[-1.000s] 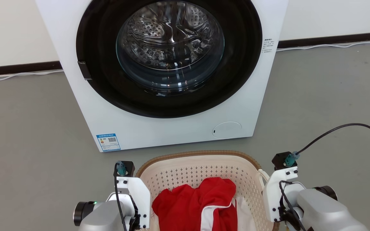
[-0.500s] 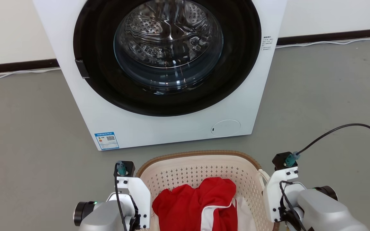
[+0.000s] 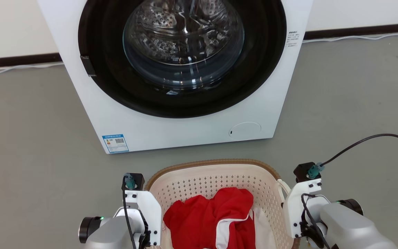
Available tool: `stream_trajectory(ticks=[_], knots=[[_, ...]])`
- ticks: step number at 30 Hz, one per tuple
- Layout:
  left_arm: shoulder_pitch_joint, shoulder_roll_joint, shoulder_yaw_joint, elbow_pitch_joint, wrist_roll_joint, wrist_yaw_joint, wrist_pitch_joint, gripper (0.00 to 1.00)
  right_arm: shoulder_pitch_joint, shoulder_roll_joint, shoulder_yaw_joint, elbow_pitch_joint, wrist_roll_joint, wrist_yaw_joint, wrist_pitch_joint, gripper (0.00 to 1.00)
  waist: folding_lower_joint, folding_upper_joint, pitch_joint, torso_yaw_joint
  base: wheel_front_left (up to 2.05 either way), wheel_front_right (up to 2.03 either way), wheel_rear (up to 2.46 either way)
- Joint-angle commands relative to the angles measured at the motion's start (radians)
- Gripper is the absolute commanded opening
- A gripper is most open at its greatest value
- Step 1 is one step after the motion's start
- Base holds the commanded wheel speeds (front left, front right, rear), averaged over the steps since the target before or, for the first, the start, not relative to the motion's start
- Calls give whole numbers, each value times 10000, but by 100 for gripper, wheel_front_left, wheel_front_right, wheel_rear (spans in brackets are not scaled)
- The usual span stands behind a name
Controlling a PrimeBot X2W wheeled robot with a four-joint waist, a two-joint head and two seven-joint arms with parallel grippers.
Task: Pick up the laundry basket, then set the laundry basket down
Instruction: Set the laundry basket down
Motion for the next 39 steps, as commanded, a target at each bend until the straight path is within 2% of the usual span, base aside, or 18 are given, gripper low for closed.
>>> stream_trajectory(ticks=[1,19,39], knots=[[-381,110,77,-96,83,23,-237,0,-212,80,91,-254,16,165,-208,0,0,0,108,31,0,0,0],[-1288,110,74,-346,335,394,-1074,0,-845,-230,233,-589,17,165,-1286,0,0,0,1688,184,0,0,0],[-2983,110,132,-634,598,1061,-2667,0,-1960,-649,295,-378,-243,165,-3743,0,0,0,4662,622,0,0,0]])
